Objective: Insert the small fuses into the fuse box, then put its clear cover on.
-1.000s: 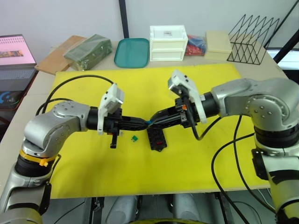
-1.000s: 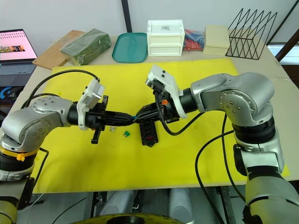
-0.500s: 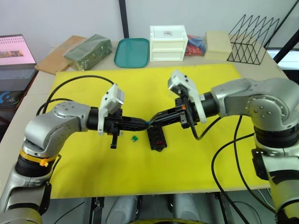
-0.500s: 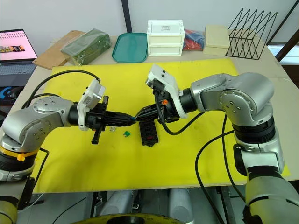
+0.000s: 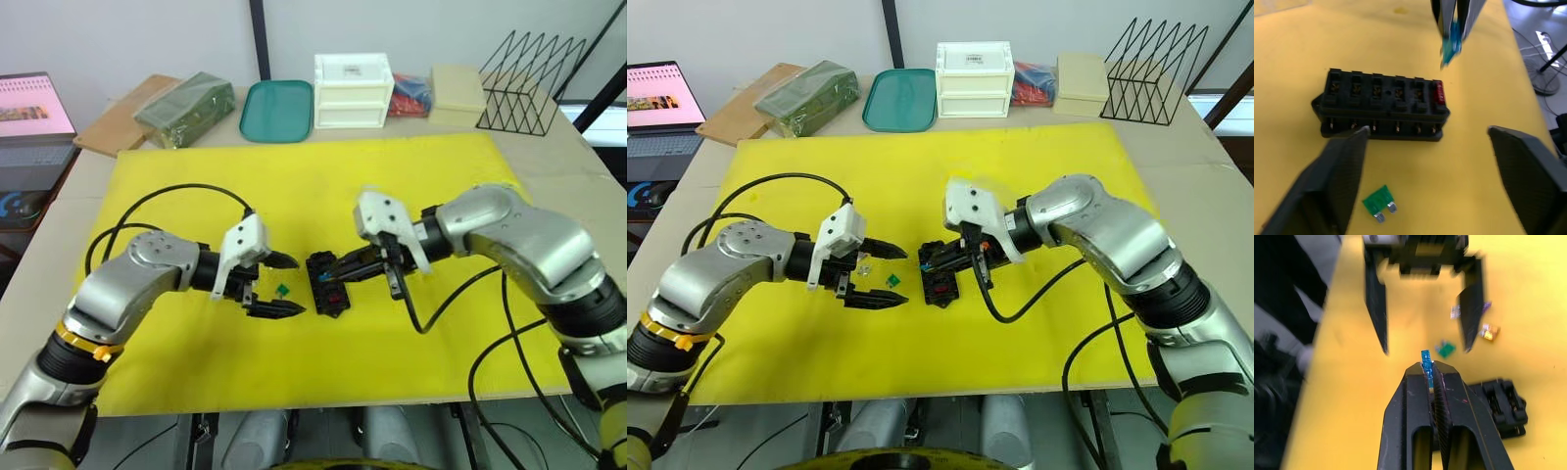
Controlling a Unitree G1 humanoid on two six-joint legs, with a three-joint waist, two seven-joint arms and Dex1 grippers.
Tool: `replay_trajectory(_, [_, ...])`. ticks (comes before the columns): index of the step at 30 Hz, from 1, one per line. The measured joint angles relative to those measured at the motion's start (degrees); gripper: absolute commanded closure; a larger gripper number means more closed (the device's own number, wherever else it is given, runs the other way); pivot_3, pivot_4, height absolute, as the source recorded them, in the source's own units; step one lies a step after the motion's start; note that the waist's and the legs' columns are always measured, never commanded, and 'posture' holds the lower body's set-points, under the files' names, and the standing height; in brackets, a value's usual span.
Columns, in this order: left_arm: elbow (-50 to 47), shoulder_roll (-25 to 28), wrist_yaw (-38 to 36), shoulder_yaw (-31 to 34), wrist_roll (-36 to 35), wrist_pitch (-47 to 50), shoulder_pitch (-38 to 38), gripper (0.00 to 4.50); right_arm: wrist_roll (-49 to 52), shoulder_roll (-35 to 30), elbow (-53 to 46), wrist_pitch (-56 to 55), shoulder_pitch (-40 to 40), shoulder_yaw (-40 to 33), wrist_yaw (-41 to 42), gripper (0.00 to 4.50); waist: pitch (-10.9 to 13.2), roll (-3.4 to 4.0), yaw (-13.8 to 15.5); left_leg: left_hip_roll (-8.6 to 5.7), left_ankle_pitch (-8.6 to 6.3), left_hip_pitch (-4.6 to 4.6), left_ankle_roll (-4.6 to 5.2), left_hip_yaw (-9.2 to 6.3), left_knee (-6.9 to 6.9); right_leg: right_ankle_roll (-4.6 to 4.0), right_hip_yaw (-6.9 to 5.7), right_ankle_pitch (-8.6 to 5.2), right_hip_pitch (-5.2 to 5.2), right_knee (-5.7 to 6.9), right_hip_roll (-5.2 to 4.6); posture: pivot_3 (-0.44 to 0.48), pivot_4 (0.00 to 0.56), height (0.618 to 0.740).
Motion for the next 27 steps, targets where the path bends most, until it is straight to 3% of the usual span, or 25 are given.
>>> replay_trajectory(11, [4.26,-4.93,1.65,-5.16,10.66,-9.85,0.18,0.02,-9.14,1.27,6.58,-10.49,2.68,2.58,6.38,4.50,0.00,0.00,0.15,0.00,0.00,0.00,0.00,0.00,-0.01,-0.01,0.04,0.01,0.00,-0.04,0.01,0.000,0.150,0.740])
replay_trajectory(27, [5.48,-6.84,1.49,-5.72,14.07,-12.19,0.40,0.02,-12.14,3.60,8.04,-11.39,3.89,2.59,8.35,4.50,0.00,0.00,0.19,0.00,0.00,0.00,0.00,-0.01,0.00,-0.01,0.04,0.01,0.00,-0.04,0.01,0.000,0.150,0.740])
